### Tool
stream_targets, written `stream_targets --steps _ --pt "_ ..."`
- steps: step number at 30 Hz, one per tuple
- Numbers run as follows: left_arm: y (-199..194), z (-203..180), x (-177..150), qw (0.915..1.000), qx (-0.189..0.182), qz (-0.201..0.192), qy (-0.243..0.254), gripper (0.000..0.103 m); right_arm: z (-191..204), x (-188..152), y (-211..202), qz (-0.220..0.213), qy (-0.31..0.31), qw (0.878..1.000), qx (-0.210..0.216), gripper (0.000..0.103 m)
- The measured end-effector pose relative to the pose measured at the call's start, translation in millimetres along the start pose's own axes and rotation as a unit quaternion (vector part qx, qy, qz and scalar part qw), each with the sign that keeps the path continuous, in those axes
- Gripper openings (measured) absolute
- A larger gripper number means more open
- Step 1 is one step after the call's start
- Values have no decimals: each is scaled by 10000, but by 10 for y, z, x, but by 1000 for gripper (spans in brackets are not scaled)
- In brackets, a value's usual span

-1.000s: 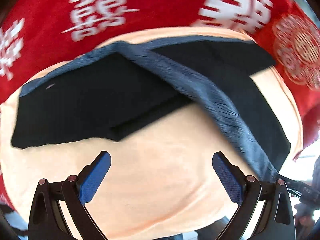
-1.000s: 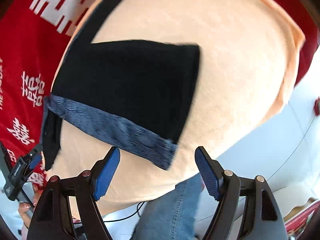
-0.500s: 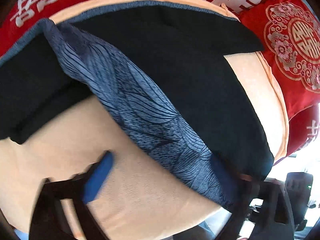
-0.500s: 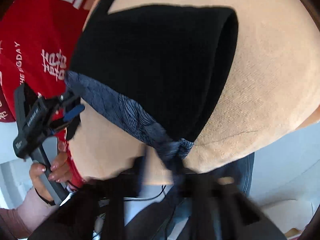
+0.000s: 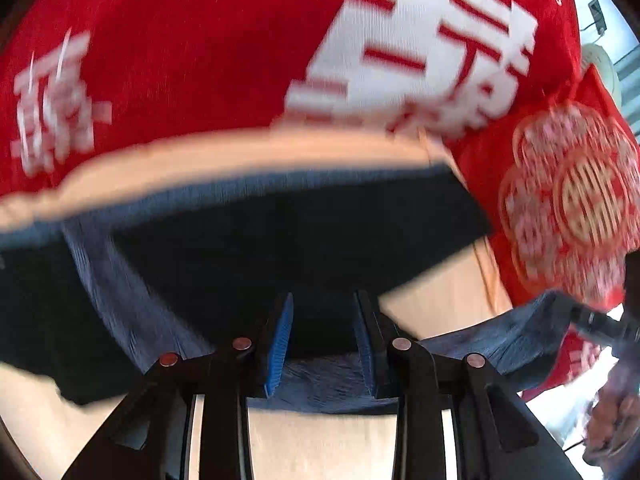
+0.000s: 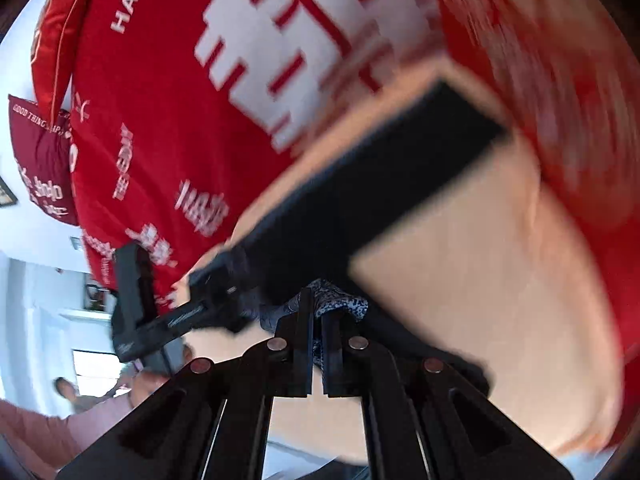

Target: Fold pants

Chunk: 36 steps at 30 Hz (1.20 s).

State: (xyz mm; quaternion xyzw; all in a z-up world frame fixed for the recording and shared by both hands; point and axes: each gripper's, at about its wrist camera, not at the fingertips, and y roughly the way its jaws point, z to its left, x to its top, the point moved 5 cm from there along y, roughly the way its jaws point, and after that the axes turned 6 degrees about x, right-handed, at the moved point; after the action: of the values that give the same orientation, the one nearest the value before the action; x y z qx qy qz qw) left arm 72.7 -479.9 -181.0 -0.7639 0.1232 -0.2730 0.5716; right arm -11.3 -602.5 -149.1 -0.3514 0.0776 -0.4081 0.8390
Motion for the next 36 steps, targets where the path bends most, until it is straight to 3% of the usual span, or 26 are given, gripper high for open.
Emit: stream_targets --steps 3,5,7,10,11,13,14,17,19,20,22,24,26,30,33,34,35,36 --pt "-70 84 283 9988 400 -271 46 38 39 604 15 -76 -488 9982 -339 3" --pt "-127 218 380 9960 796 -412 29 84 41 967 88 -117 -774 9951 -607 3" --pt "-165 339 385 9923 1114 -537 -30 84 -25 1306 181 -178 -915 9914 -917 5" --pt "-101 559 248 9883 1482 -347 -94 84 -95 1731 352 -240 -1104 9828 -1459 10" --pt "-63 645 202 9872 1572 -231 -112 84 -126 1791 393 -209 -1206 9778 -1702 18" --pt "117 755 87 9840 1771 57 -186 84 -132 1934 474 -177 -1427 9647 -2207 89" --pt "167 799 37 9827 1836 126 -208 84 -97 1978 463 -255 -1516 9620 -2255 90" --pt "336 961 -83 9751 2185 302 -211 84 19 1888 340 -342 -1490 9718 -1796 90" --pt "436 1056 -147 9723 2277 441 -306 84 -71 1639 303 -266 -1174 9803 -1569 86" --pt "454 1105 -188 9720 2268 490 -381 84 -175 1492 325 -156 -945 9838 -1518 82" --pt "507 1181 -227 9706 2286 559 -498 84 -500 1129 481 230 -256 9903 -1350 57" --pt "509 1249 -274 9692 2330 592 -543 84 -772 857 698 498 387 9912 -1163 50" --pt "491 1270 -294 9716 2211 609 -581 84 -973 701 860 426 952 9906 -879 49" --pt "572 1231 -245 9728 2239 540 -249 84 -1116 718 961 -4 1198 9898 -769 50" --pt "769 1284 -194 9723 2201 669 -424 84 -1206 822 1020 -100 1380 9876 -743 47" --pt "775 1292 -189 9724 2166 696 -527 84 -1212 853 1022 -85 1383 9868 -836 26" --pt "748 1297 -184 9733 2103 697 -602 84 -1180 875 982 -61 1281 9869 -979 13" --pt "688 1277 -185 9757 2000 650 -615 84 -1120 897 922 -80 1228 9883 -906 11"
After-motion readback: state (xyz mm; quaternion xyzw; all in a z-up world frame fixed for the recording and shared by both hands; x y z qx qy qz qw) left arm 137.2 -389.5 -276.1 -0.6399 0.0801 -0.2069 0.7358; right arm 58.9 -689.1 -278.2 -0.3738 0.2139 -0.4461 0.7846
